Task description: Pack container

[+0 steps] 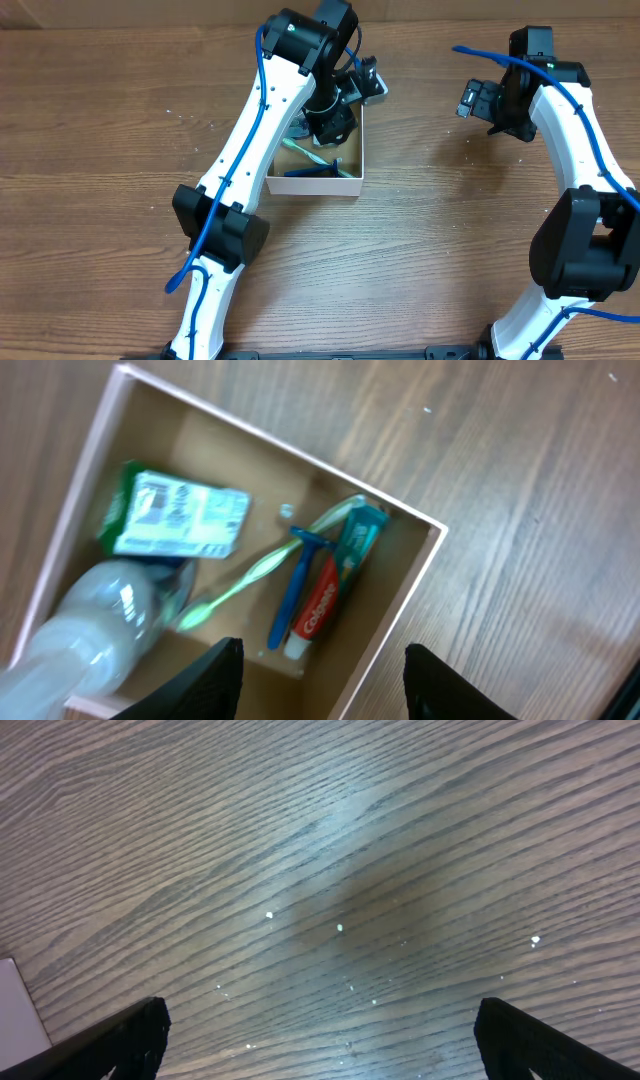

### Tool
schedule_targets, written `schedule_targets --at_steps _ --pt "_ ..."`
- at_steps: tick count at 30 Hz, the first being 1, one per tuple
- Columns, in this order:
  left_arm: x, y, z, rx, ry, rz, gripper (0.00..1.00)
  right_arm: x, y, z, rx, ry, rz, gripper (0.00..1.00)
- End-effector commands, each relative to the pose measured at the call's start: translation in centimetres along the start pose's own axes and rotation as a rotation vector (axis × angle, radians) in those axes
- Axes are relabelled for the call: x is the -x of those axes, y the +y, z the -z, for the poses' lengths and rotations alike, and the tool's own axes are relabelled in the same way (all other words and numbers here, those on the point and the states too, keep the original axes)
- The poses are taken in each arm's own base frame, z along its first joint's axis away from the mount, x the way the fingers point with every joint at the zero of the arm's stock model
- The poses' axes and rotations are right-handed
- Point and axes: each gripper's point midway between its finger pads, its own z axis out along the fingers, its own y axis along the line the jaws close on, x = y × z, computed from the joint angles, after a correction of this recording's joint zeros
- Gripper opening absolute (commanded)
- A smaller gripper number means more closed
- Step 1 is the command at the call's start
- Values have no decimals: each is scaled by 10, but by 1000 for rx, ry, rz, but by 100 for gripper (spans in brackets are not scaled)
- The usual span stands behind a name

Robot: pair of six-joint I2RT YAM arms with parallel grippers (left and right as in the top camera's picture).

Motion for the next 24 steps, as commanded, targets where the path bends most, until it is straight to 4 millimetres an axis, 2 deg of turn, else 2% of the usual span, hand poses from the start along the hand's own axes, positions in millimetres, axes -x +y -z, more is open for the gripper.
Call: schedule_targets --at_steps 1,3,7,8,13,17,19,24 --pt "-11 20 54 182 -46 157 54 10 4 16 11 -50 7 100" --pt "-17 27 76 241 -80 220 54 10 4 16 11 -50 7 100" --pt "-44 55 137 427 -177 455 56 10 4 16 11 -50 7 100" --pt "-58 64 157 477 -208 532 100 10 4 16 11 -50 7 100" --pt "-108 79 200 532 -274 744 100 10 4 16 11 -50 7 100" --pt "-145 90 221 558 -323 967 100 10 4 16 11 -50 7 100" --pt "-158 97 224 569 -327 1032 100 10 4 16 11 -50 7 100" --pt "-173 105 225 602 -294 1045 100 10 4 16 11 -50 7 100"
